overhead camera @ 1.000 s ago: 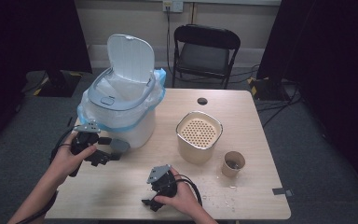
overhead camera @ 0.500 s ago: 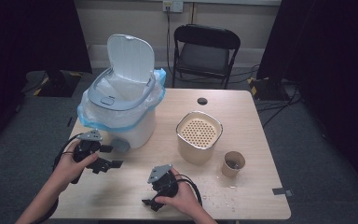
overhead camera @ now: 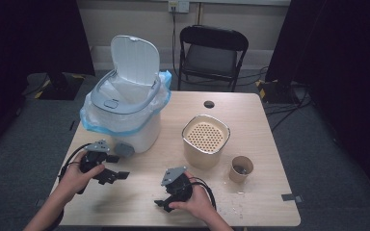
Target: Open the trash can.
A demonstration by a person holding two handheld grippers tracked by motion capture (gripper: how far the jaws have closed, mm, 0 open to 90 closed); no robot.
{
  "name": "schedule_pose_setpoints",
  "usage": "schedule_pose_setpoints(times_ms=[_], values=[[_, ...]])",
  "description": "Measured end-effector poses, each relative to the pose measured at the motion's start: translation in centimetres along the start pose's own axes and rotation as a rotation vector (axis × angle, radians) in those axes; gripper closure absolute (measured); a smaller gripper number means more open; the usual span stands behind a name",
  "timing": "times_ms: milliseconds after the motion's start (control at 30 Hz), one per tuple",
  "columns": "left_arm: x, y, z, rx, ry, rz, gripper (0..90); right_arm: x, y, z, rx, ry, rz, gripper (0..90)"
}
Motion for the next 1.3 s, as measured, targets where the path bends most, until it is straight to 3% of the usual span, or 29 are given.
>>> schedule_pose_setpoints(times_ms=[300, 533, 1300], values=[[-0.5, 2.0, 0.9, 0.029, 0.008, 0.03, 16.1, -0.9, -3.2, 1.6, -0.028, 0.06, 0.015, 15.7], [-0.9, 2.8, 1.2, 0.041, 0.033, 0.051, 16.0, -1.2, -5.0, 3.4, -0.01, 0.091, 0.032, 16.9], [-0.8, 4.0, 2.2, 0.078, 0.08, 0.029, 16.1, -2.2, -10.3, 7.8, -0.023, 0.179, 0.113, 18.6]])
Point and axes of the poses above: each handheld gripper's, and its own axes: y roughly forward along the jaws, z roughly out of its underside, x roughly to its left, the point moved 1 cm from there along y, roughly forward along the jaws, and after that the axes turned 4 degrees about -y, right-handed, at the moved point
